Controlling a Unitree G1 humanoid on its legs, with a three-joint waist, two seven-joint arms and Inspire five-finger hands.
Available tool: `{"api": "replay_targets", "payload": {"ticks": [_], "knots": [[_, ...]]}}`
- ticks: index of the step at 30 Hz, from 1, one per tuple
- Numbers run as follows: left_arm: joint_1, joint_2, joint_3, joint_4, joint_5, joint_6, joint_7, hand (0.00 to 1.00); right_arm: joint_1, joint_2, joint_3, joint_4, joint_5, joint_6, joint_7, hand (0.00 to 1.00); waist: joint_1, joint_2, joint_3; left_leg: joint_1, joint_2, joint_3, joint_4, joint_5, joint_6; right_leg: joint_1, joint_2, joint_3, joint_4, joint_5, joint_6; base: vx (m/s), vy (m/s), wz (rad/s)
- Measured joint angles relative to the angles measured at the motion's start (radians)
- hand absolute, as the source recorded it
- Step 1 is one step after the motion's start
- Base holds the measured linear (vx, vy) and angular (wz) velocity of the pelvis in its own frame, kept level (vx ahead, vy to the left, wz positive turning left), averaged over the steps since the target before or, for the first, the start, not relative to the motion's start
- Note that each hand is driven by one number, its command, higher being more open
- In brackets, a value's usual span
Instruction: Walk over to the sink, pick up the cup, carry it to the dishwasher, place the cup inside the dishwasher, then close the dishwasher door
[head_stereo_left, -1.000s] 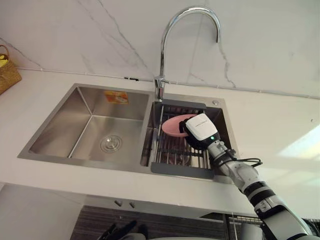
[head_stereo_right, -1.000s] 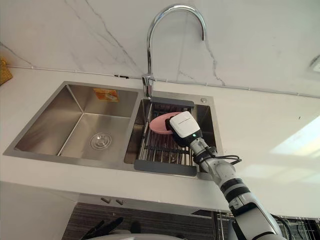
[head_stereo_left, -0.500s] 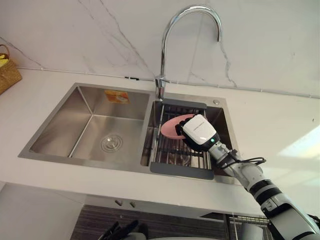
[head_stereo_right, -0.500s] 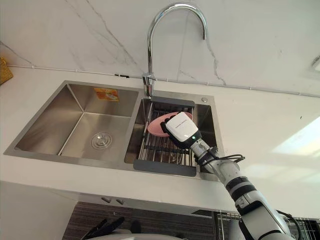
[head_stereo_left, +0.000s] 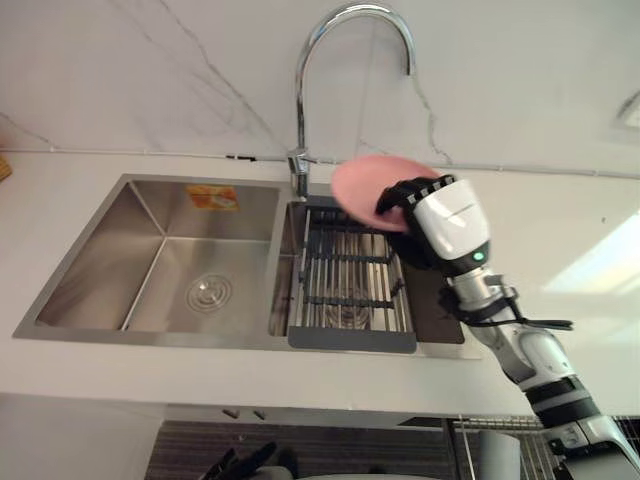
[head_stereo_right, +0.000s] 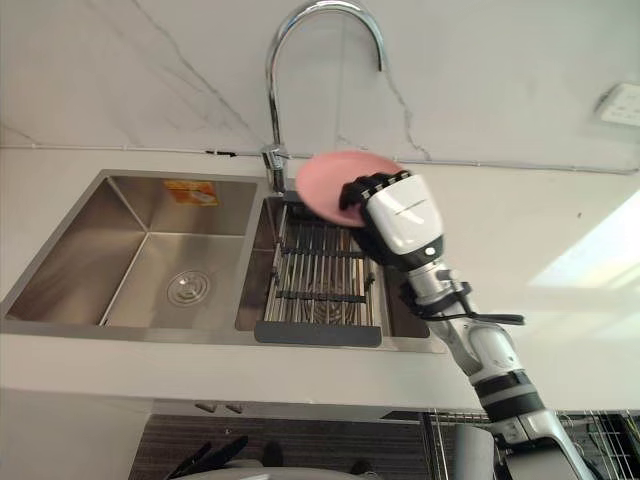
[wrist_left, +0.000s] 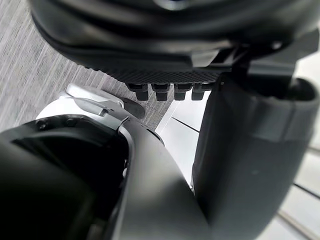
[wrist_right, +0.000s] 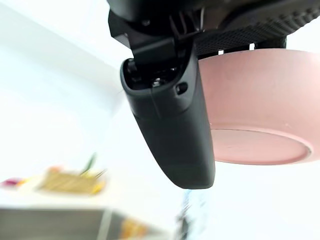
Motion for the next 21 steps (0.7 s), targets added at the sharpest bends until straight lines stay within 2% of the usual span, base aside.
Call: {"api": "replay_targets", "payload": {"ticks": [3, 5, 9, 14, 17, 18, 20, 21], "knots": [[0.000, 0.003, -0.003, 0.002, 0.079, -0.023, 0.008, 1.00, 0.058, -0.007, -0.112, -0.058, 0.030, -0.001, 0.003, 0.00, -0.028, 0.005, -0.006, 0.010, 0.005, 0.036, 0.000, -0.007, 0.003, -0.009, 0.005, 0.038, 0.000, 0.005, -0.004, -0.02, 0.021, -0.40], [-0.002, 0.002, -0.011, 0.025, 0.078, -0.021, 0.019, 1.00, 0.133, -0.022, -0.210, -0.103, 0.031, -0.005, 0.003, 0.00, -0.052, 0.013, -0.024, 0.017, 0.008, 0.068, -0.004, -0.015, 0.008, -0.020, 0.009, 0.071, 0.000, 0.007, -0.005, -0.01, 0.023, -0.44], [-0.002, 0.007, -0.049, 0.031, 0.069, 0.008, 0.028, 1.00, 0.239, -0.026, -0.368, -0.132, 0.068, -0.009, -0.002, 0.00, -0.092, 0.017, -0.046, 0.027, 0.016, 0.108, 0.000, -0.023, 0.007, -0.031, 0.018, 0.111, 0.001, 0.013, -0.011, 0.03, 0.001, -0.34], [0.002, 0.017, -0.096, 0.031, 0.047, 0.050, 0.043, 1.00, 0.372, -0.019, -0.583, -0.089, 0.113, 0.038, -0.061, 0.00, -0.131, 0.024, -0.054, 0.048, 0.022, 0.189, 0.001, -0.037, 0.004, -0.067, 0.026, 0.195, 0.023, 0.019, -0.015, 0.00, 0.003, -0.48], [0.000, 0.025, -0.113, 0.026, 0.038, 0.076, 0.047, 1.00, 0.392, -0.007, -0.631, -0.021, 0.157, 0.063, -0.097, 0.00, -0.152, 0.025, -0.053, 0.032, 0.021, 0.241, 0.002, -0.041, 0.005, -0.118, 0.027, 0.245, 0.039, 0.025, -0.011, -0.06, 0.023, -0.61], [-0.013, 0.031, -0.121, 0.025, 0.040, 0.096, 0.047, 1.00, 0.392, 0.012, -0.642, 0.029, 0.180, 0.075, -0.142, 0.00, -0.155, 0.022, -0.051, 0.008, 0.020, 0.279, 0.004, -0.043, 0.003, -0.162, 0.028, 0.277, 0.040, 0.031, -0.002, -0.10, 0.032, -0.93], [-0.038, 0.045, -0.133, 0.026, 0.038, 0.125, 0.052, 1.00, 0.392, 0.058, -0.645, 0.092, 0.187, 0.101, -0.200, 0.00, -0.156, 0.017, -0.041, -0.020, 0.021, 0.340, 0.009, -0.041, 0.006, -0.217, 0.018, 0.263, 0.039, 0.034, 0.006, -0.08, 0.024, -1.00], [-0.049, 0.054, -0.132, 0.028, 0.024, 0.147, 0.069, 1.00, 0.410, 0.101, -0.647, 0.121, 0.187, 0.104, -0.231, 0.00, -0.160, 0.015, -0.038, -0.036, 0.029, 0.373, 0.022, -0.044, 0.013, -0.238, 0.006, 0.218, 0.049, 0.031, 0.011, -0.04, -0.010, -0.85]]}}
